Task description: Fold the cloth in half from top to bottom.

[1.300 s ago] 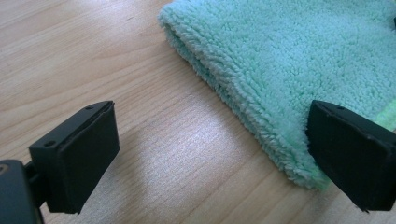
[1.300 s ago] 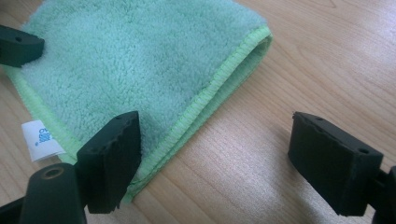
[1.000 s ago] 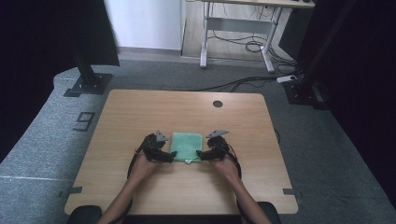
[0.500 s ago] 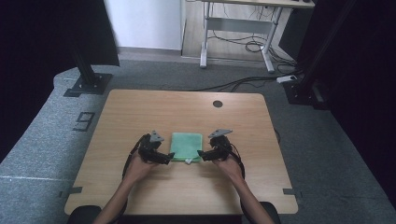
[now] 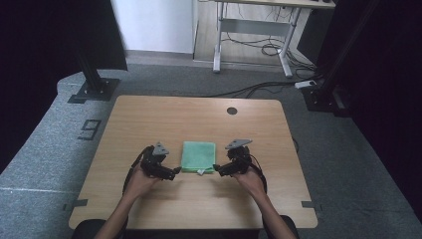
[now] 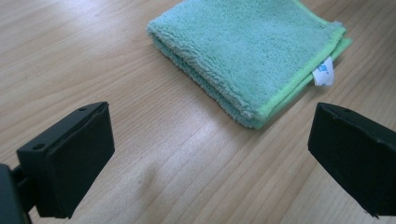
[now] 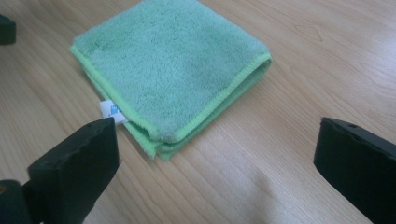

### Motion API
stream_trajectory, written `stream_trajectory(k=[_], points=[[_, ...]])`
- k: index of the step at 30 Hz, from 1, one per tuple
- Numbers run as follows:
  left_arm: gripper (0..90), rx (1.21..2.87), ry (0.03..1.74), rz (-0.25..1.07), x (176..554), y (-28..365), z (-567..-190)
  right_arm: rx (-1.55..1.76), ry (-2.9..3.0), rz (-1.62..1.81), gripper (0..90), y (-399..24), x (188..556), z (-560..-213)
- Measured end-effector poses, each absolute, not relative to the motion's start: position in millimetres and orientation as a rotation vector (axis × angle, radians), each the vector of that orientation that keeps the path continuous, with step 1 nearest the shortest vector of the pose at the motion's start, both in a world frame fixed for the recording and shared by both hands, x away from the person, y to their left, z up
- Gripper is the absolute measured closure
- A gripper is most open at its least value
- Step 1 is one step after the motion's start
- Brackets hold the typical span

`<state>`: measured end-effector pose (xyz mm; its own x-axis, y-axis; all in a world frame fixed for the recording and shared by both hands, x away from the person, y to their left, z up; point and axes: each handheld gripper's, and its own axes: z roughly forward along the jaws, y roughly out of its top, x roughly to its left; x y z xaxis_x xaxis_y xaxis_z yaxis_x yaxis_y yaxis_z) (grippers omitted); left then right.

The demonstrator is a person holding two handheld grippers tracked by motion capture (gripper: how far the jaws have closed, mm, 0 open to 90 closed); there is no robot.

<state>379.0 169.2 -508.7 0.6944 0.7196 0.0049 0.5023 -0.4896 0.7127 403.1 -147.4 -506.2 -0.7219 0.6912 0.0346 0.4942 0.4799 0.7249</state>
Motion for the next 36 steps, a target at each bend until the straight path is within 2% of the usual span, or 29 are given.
stream_trajectory(k=[24,36], points=[[0.0,2.197,0.916,0.436,351,204,-495,0.967,2.416,1.054,0.0,-184,371,-490],[0.0,2.199,0.958,0.434,340,225,-509,1.011,2.394,1.040,0.0,-205,359,-501]])
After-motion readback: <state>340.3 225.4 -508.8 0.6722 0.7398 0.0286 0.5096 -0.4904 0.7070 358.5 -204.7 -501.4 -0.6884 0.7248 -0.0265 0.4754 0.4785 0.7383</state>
